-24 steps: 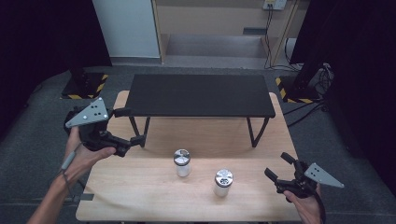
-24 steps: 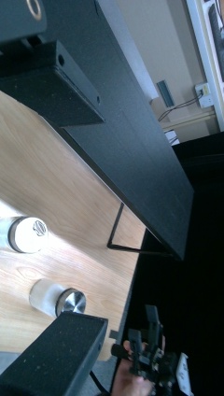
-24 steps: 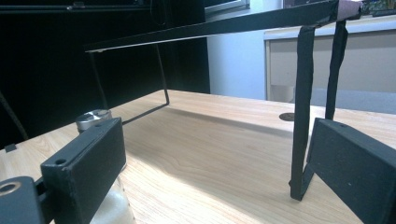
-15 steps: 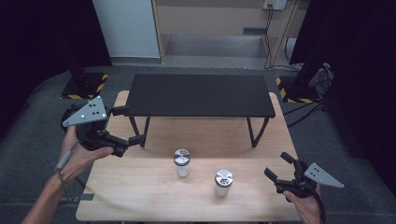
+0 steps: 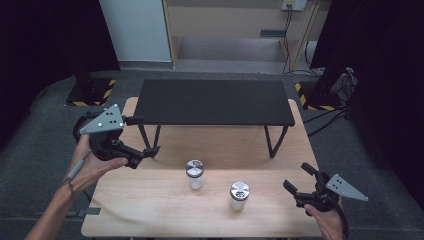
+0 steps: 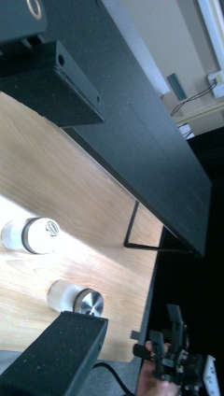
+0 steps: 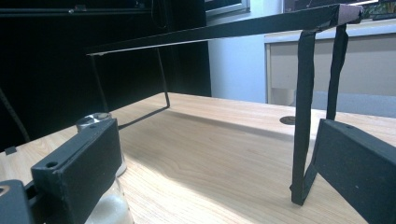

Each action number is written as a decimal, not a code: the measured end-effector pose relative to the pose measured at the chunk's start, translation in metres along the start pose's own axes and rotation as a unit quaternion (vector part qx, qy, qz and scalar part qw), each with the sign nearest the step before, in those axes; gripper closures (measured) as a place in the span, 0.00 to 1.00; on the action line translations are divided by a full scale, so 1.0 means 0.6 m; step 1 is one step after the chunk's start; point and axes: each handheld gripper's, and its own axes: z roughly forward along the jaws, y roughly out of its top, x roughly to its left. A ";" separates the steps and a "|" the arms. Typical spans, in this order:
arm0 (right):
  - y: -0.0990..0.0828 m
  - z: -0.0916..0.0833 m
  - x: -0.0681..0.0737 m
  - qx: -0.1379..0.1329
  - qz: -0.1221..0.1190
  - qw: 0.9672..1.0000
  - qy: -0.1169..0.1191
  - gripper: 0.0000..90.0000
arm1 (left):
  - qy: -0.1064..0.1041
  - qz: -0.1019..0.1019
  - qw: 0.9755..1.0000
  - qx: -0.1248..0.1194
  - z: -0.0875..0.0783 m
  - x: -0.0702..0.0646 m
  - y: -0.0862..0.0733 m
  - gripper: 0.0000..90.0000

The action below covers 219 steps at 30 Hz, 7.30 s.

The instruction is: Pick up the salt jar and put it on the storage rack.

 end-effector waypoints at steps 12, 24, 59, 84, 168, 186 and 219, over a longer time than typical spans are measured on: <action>0.000 0.002 0.001 0.003 -0.005 1.000 0.002 0.02 | -0.027 -0.003 0.999 0.038 0.052 0.012 0.000 0.04; 0.001 0.002 0.001 0.002 -0.008 1.000 0.003 0.03 | -0.053 -0.008 0.996 0.067 0.111 0.024 -0.010 0.05; 0.003 0.001 0.003 0.006 -0.015 1.000 0.003 0.05 | -0.088 0.010 0.979 0.182 0.283 0.011 -0.049 0.07; 0.002 -0.001 0.005 0.005 -0.013 1.000 -0.006 0.05 | -0.096 0.015 0.964 0.249 0.354 0.004 -0.050 0.28; 0.001 0.003 0.003 0.009 -0.011 1.000 -0.002 0.06 | 0.081 -0.115 0.986 0.083 0.123 0.123 0.265 0.38; -0.001 -0.001 -0.001 0.006 -0.002 1.000 -0.004 0.06 | 0.145 -0.175 0.968 0.101 0.234 0.195 0.206 0.38; 0.001 0.001 0.004 0.006 -0.006 1.000 0.003 0.07 | 0.124 -0.146 0.981 0.009 0.113 0.148 0.133 0.08</action>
